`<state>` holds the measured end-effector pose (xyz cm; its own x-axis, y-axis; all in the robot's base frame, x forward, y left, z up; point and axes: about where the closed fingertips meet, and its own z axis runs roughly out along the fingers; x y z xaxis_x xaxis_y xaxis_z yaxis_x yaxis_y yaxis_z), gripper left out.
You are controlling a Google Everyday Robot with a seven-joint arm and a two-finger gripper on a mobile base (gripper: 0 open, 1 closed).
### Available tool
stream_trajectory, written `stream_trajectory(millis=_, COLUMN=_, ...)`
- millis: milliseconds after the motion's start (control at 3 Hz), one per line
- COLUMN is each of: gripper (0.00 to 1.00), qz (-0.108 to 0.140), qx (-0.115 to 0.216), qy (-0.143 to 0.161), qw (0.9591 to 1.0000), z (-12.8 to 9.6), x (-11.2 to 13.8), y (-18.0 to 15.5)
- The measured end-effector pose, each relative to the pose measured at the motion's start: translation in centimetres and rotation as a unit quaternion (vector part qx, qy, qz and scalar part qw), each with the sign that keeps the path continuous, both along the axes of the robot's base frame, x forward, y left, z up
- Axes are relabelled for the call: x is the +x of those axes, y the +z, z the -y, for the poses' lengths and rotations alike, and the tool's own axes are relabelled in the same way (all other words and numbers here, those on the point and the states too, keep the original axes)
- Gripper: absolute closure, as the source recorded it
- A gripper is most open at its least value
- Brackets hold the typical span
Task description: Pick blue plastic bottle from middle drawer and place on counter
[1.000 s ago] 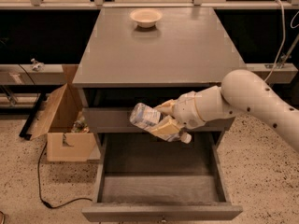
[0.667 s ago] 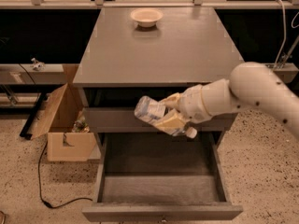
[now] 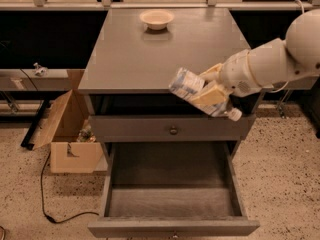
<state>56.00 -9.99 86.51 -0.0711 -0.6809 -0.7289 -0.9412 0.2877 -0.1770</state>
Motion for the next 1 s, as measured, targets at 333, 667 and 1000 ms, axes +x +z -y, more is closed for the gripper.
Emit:
stream_trajectory(millis=333, gripper=1.00, qz=-0.016, qx=-0.012, qy=-0.031, qw=0.9993, z=2.3, x=3.8, y=2.6)
stream_trajectory(millis=667, gripper=1.00, qz=-0.031, qx=-0.019, qy=-0.074, qw=0.9966, z=4.3, x=9.6, y=5.0)
stream_trajectory(millis=1000, gripper=1.00, qz=-0.033, qx=-0.018, qy=-0.094, qw=0.9949, z=4.7, x=13.3, y=6.7)
